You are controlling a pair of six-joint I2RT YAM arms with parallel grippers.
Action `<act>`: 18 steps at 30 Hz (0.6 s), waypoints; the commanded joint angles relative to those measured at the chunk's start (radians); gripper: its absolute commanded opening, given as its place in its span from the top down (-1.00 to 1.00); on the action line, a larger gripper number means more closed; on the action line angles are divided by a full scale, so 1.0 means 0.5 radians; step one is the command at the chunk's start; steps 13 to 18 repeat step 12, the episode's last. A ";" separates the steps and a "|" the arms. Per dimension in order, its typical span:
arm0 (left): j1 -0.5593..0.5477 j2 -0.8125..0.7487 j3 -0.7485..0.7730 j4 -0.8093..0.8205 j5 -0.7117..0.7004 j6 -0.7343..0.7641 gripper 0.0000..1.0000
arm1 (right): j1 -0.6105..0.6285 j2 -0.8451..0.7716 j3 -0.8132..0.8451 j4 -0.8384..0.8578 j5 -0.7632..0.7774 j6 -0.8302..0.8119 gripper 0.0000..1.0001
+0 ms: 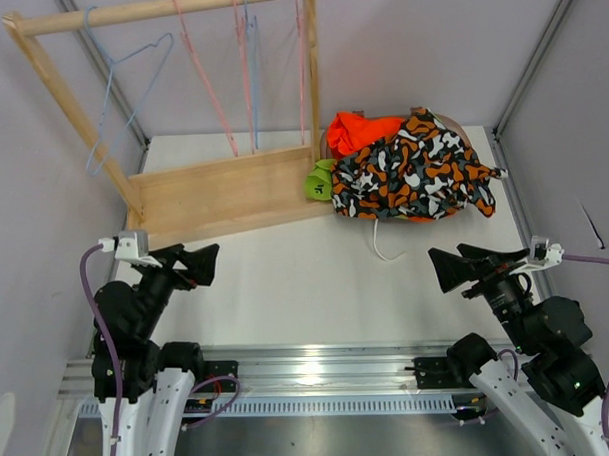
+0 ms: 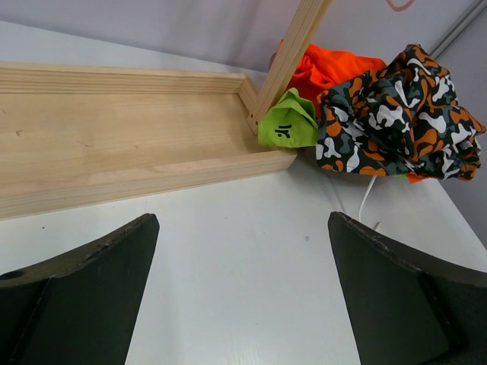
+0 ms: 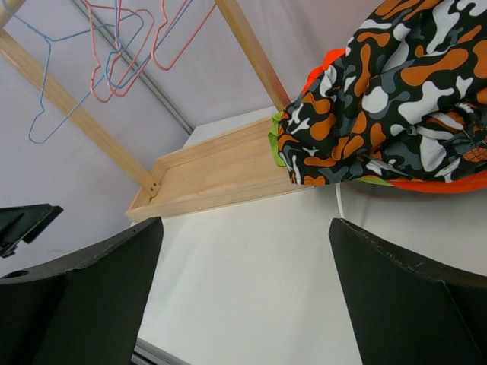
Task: Remove the shorts from the hanger
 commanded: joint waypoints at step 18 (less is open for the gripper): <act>-0.015 0.015 -0.008 0.026 -0.081 0.039 -0.98 | 0.004 0.062 -0.015 0.203 -0.097 -0.152 -0.99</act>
